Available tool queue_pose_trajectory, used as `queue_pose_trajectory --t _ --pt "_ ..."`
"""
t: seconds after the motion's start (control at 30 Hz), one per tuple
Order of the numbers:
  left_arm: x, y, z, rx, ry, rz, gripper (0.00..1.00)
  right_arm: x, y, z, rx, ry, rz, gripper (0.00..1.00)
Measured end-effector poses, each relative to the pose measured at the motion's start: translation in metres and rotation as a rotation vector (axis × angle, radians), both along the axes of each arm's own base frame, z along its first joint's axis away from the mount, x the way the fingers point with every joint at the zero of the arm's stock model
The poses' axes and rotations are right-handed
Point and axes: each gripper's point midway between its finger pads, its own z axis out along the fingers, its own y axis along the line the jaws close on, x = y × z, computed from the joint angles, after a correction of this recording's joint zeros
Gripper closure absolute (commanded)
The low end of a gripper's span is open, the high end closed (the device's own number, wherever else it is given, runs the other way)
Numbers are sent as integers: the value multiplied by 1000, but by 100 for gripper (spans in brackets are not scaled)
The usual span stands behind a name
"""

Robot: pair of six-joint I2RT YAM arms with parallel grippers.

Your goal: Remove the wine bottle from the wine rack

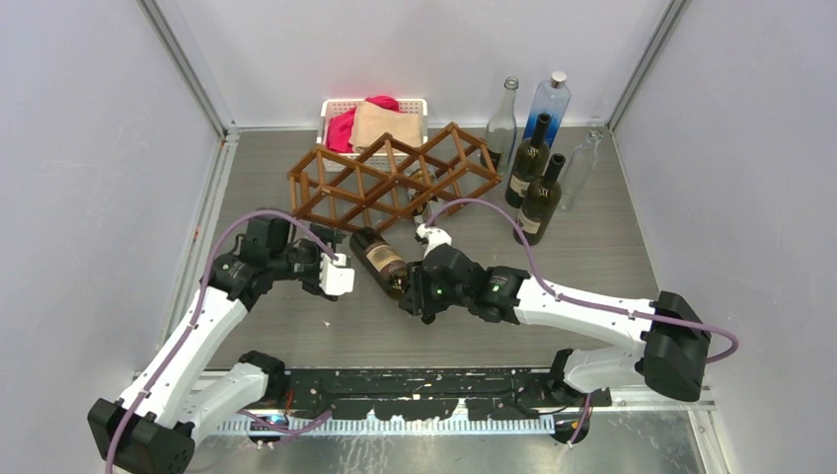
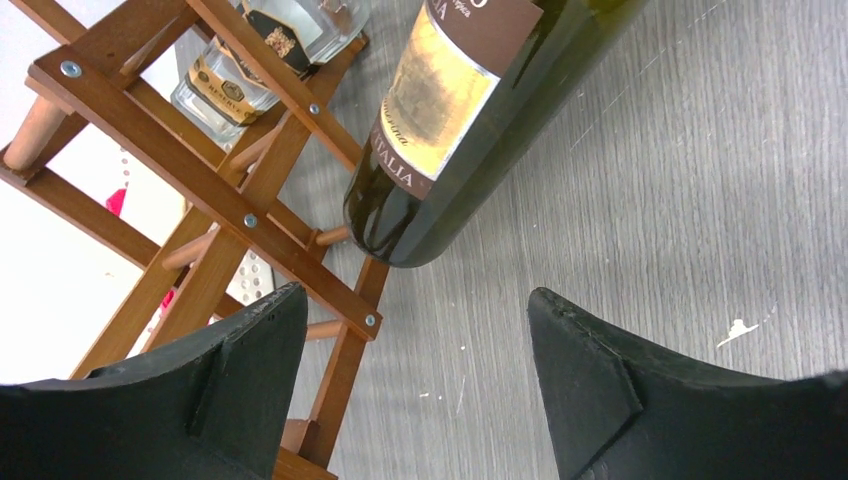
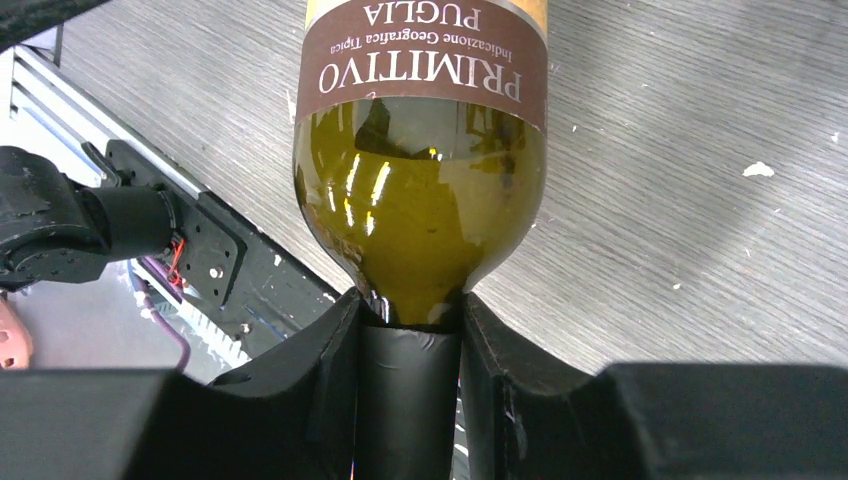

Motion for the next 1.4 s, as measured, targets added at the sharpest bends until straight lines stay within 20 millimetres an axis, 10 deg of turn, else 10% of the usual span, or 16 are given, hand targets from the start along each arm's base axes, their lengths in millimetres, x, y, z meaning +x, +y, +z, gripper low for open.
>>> queue_pose_trajectory --t 0.6,0.73,0.83,0.93,1.13,1.4 --pt "-26 -28 -12 6 21 -96 2 -32 26 72 109 91 204 99" --pt "-24 -27 -15 21 21 -89 21 -39 37 86 140 119 261 99" --pt "-25 -27 -16 34 12 -101 55 -43 41 93 155 132 290 98" --pt "-27 -27 -20 48 20 -110 95 -45 39 91 144 150 296 69" --pt "-27 -25 -21 30 60 -61 100 -37 41 99 160 96 278 7" --pt "-23 -33 -4 -127 240 132 100 -5 15 147 244 -137 94 0"
